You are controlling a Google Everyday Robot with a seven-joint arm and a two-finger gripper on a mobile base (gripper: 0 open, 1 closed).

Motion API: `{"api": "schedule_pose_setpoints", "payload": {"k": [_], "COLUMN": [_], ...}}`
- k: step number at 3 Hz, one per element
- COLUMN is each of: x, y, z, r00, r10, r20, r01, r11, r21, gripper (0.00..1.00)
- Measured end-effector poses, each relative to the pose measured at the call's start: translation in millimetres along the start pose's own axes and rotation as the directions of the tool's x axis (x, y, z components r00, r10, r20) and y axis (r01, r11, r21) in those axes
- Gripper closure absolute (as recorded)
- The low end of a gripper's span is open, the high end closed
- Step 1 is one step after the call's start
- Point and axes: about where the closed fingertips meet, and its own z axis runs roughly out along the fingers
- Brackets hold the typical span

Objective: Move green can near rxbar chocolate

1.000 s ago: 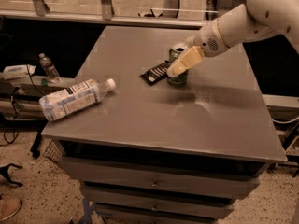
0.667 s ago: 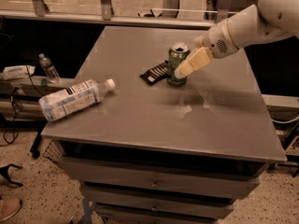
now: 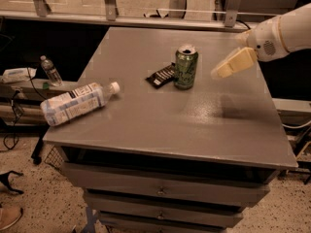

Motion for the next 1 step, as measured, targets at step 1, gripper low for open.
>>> {"api": "schedule_pose_setpoints", "payload": {"k": [1], "x": [7.5], "y": [-9.4], "z": [-26.8], "r00": [1.000], "r10": [0.011], "r20": [0.016], "r01": [-0.012], "r11": [0.9978], "r21": [0.065], "gripper": [0.00]}}
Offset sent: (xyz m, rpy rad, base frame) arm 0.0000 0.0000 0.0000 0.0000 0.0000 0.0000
